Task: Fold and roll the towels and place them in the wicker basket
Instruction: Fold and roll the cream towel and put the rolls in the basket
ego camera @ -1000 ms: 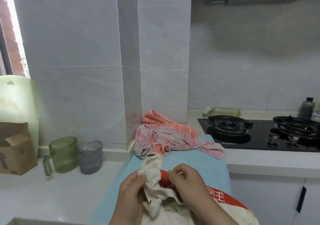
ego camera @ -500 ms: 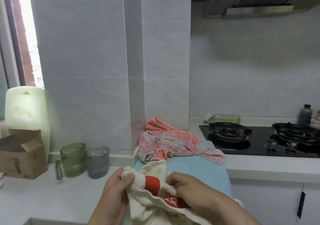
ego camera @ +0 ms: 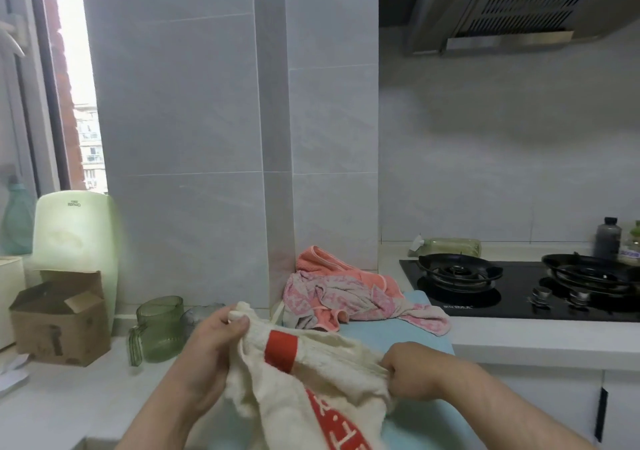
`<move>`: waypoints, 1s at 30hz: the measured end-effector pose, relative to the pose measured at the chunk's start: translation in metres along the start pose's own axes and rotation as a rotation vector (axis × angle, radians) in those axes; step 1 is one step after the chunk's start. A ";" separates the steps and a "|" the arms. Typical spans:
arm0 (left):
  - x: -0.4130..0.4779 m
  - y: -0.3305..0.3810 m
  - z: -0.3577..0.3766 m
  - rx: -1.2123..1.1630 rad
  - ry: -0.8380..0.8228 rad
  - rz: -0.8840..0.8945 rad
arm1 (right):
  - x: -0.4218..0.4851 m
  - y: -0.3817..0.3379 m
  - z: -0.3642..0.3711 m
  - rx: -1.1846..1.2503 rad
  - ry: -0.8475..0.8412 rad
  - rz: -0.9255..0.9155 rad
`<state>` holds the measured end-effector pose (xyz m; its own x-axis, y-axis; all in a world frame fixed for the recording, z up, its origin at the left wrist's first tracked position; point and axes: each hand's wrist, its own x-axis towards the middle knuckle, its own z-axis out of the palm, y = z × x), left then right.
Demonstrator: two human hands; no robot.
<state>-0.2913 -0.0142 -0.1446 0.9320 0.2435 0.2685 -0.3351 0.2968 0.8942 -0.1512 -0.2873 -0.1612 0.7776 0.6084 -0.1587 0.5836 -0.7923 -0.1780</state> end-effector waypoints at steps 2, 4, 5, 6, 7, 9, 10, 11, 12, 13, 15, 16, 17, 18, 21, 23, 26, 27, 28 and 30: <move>0.003 0.011 0.002 0.075 -0.030 0.000 | -0.003 0.006 0.005 -0.011 0.014 0.008; 0.005 0.019 0.006 0.115 -0.038 -0.012 | -0.007 0.010 0.007 -0.033 0.069 0.005; 0.005 0.024 0.008 0.131 -0.030 -0.010 | -0.008 0.015 0.006 -0.059 0.125 0.003; 0.005 0.029 0.010 0.147 -0.008 -0.004 | -0.010 0.019 0.002 -0.085 0.201 0.002; 0.004 0.035 0.011 0.158 0.015 0.007 | -0.011 0.024 -0.002 -0.086 0.269 0.007; 0.004 0.046 0.010 0.184 0.041 0.029 | -0.018 0.031 -0.016 -0.037 0.338 0.018; 0.003 0.051 0.010 0.201 0.051 0.033 | -0.023 0.033 -0.024 0.005 0.358 0.022; 0.002 0.055 0.010 0.215 0.061 0.036 | -0.028 0.033 -0.033 0.066 0.382 0.029; 0.002 0.059 0.010 0.223 0.070 0.034 | -0.035 0.032 -0.043 0.153 0.412 0.035; 0.003 0.062 0.010 0.223 0.083 0.026 | -0.041 0.030 -0.052 0.256 0.451 0.039; 0.002 0.069 0.010 0.183 0.100 0.019 | -0.054 0.027 -0.071 0.478 0.536 0.017; 0.001 0.072 0.011 0.162 0.110 0.020 | -0.060 0.027 -0.080 0.586 0.568 -0.007; 0.000 0.075 0.012 0.156 0.123 0.020 | -0.065 0.025 -0.090 0.680 0.583 -0.029; 0.001 0.077 0.013 0.154 0.131 0.019 | -0.069 0.023 -0.098 0.770 0.584 -0.054; 0.002 0.086 0.025 0.202 0.120 0.054 | -0.084 0.013 -0.122 1.003 0.603 -0.099; 0.004 0.094 0.035 0.201 0.093 0.084 | -0.095 0.006 -0.136 1.091 0.640 -0.122; 0.004 0.108 0.047 0.181 0.081 0.157 | -0.113 -0.004 -0.151 1.101 0.685 -0.155; 0.002 0.112 0.051 0.186 0.070 0.182 | -0.117 -0.006 -0.155 1.089 0.693 -0.154; 0.001 0.116 0.053 0.188 0.055 0.198 | -0.121 -0.008 -0.158 1.079 0.695 -0.151; -0.003 0.123 0.055 0.152 0.008 0.194 | -0.127 -0.011 -0.164 1.100 0.691 -0.138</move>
<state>-0.3274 -0.0297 -0.0158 0.8509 0.2897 0.4382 -0.4825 0.1012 0.8700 -0.2179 -0.3632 0.0206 0.8778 0.2711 0.3948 0.4279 -0.0734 -0.9009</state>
